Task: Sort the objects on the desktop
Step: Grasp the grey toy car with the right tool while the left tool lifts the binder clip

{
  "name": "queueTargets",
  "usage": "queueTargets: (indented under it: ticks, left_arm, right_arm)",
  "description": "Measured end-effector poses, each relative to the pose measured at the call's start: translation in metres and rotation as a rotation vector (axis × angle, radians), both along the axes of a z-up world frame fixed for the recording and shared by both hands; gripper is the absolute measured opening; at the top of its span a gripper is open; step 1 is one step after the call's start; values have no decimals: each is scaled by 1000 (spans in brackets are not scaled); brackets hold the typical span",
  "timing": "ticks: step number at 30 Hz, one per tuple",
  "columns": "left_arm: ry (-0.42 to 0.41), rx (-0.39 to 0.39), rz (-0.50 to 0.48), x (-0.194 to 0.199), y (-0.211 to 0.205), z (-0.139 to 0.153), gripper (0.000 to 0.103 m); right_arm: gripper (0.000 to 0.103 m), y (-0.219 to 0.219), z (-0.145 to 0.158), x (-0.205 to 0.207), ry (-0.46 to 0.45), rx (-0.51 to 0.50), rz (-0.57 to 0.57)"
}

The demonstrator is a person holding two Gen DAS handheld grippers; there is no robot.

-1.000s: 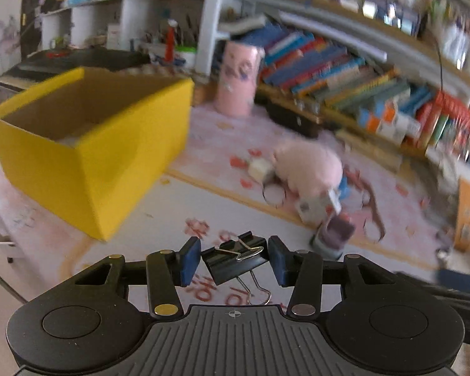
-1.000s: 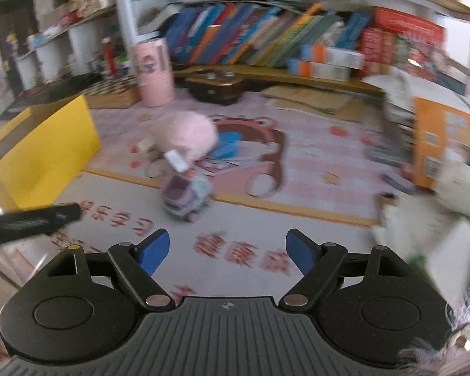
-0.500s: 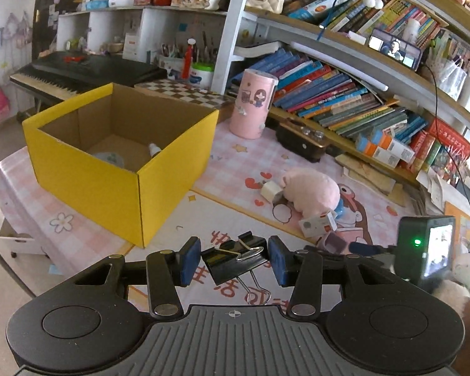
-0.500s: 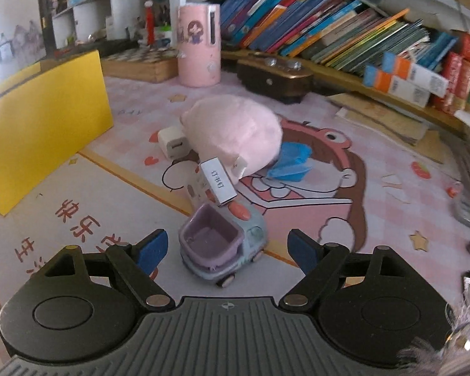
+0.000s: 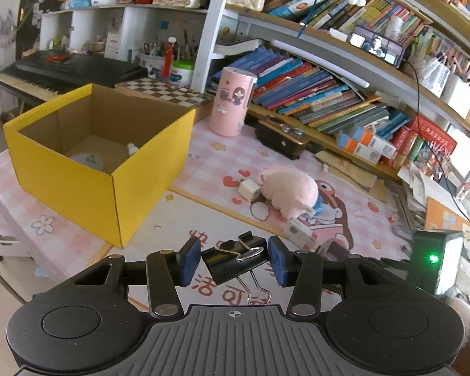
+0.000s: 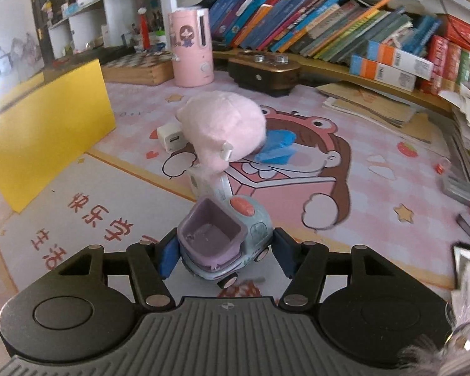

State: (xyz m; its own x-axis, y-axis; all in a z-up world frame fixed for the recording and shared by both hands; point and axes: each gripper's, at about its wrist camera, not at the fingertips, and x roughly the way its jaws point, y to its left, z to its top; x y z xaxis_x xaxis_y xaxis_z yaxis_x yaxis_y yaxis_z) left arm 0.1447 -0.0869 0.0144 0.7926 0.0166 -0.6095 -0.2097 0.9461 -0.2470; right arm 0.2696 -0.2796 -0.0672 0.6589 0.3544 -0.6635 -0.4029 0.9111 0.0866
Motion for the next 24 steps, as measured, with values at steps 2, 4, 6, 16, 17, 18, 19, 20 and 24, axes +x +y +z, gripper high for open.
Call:
queueTargets:
  ticks: [2,4,6,16,17,18,19,20,24]
  left_arm:
    - [0,-9,-7,-1,-1,1,46]
    - [2,-19,-11,-2,0,1,46]
    - [2,-27,-14,-4,0,2,46]
    - [-34,-49,-30,-23,15,8,46]
    - [-36,-54,-28,-26,18,8,46]
    - [-39,-59,-24,-29,22,8,46]
    - [-41,-63,-19,-32,26,8,46]
    - [-42,-68,-14,-34,30,7,46]
    - [-40,-92,-7,-46,45,2,46]
  right_arm:
    - [59,-4,7,-9,-4,15,-9]
    - [59,-7,14,-16,-4,26,-16]
    - [59,-9,23,-25,-6,40,-20]
    - [59,0,59,-73,-2,88,6]
    - [59,3,60,-78,-2,88,12]
    - [59,7,62,-85,-3,85,19]
    - [59,10,63,-90,-5,81,26]
    - [59,14,64,-94,-6,76,33]
    - [59,31,68,-110,-10,57,49]
